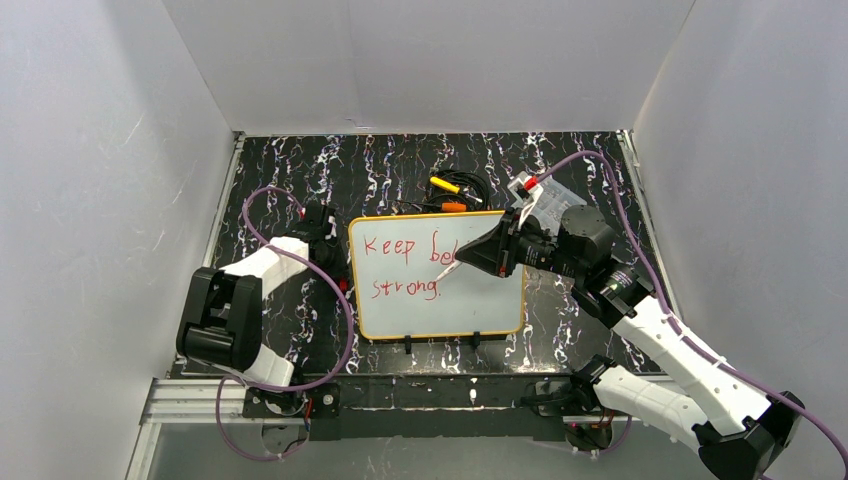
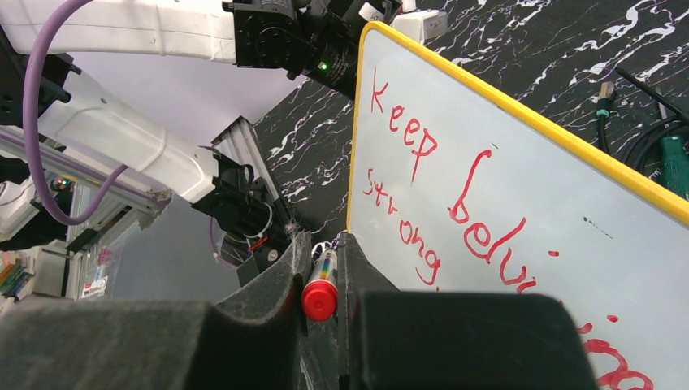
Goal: Write a sentence on the whiteboard
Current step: Close the whiteboard marker at the center of the board.
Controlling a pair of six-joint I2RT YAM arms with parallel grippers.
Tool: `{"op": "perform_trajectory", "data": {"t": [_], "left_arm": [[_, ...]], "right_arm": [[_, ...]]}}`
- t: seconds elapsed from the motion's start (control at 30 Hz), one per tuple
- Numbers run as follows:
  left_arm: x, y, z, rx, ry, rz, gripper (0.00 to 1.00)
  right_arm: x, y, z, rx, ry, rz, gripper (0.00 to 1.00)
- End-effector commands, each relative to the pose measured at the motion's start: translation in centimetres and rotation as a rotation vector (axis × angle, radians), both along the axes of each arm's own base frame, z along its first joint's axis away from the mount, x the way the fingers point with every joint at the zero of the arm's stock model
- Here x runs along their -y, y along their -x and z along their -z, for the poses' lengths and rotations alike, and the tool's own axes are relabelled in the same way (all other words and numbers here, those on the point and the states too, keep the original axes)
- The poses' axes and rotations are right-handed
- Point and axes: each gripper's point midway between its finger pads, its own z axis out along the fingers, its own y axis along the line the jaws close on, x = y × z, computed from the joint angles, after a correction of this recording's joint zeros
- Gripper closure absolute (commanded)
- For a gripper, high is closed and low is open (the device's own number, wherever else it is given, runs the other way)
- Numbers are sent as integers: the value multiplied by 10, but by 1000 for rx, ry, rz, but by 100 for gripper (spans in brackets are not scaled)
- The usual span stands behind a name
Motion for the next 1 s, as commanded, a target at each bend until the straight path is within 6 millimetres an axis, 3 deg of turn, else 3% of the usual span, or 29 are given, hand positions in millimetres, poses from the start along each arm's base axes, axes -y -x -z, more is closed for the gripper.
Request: {"op": "perform_trajectory", "data": {"t": [0.0, 0.67, 0.77, 0.9, 0.97], "left_arm": [[-9, 19, 0, -49, -52, -4, 59], [-8, 42, 21, -128, -140, 2, 76], [-8, 45, 23, -137, -144, -3, 83], [-10, 48, 19, -115, -140, -19, 99], [-12, 46, 11, -79, -137, -32, 100]], "right_arm": [[1, -1, -13, 51, -41, 6, 99], [4, 1, -16, 59, -52, 11, 99], [6, 2, -17, 64, -52, 19, 99], [7, 2, -18, 68, -52, 27, 99], [7, 1, -20, 71, -55, 32, 99]]}}
